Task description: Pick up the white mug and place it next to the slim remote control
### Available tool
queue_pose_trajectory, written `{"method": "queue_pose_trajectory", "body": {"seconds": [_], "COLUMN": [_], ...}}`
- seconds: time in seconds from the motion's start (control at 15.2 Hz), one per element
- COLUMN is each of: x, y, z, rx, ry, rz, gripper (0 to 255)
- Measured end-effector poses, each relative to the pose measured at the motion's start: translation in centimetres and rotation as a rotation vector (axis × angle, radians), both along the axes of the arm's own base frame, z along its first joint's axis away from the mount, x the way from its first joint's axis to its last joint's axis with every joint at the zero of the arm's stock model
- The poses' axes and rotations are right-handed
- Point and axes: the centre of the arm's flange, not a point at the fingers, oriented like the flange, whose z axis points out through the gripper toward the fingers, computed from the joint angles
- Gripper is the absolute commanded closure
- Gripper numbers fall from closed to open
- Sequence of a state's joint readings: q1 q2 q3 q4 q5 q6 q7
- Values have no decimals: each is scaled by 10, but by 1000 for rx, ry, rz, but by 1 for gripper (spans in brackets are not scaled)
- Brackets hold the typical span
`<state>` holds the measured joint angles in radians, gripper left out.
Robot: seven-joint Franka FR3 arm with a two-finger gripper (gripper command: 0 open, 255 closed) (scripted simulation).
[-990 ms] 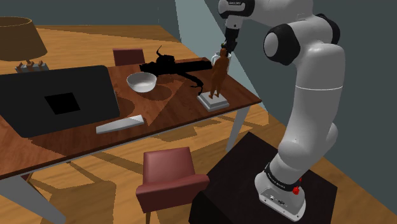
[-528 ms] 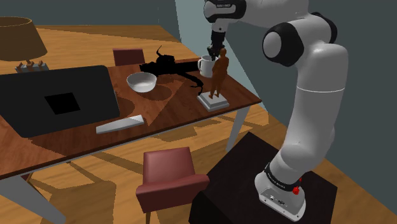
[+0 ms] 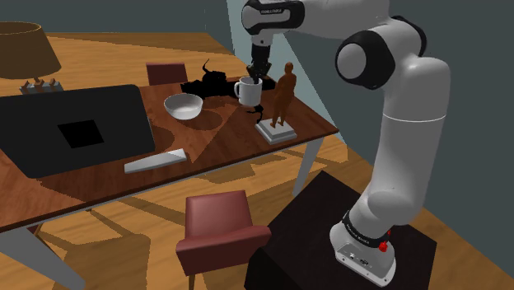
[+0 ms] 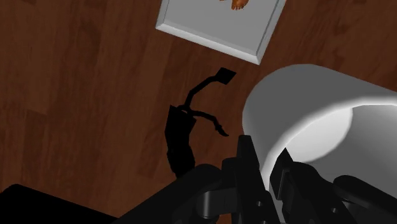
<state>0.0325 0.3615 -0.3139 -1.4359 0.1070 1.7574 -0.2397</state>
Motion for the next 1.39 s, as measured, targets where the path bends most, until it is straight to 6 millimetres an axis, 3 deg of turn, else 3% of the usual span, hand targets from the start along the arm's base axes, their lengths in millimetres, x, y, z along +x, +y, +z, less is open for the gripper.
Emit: {"method": "queue_pose_trajectory", "body": {"seconds": [1.39], "x": [92], "y": [255], "z": [-43], "rx": [0], "ry": [1], "rz": [-1], "gripper": [255]}}
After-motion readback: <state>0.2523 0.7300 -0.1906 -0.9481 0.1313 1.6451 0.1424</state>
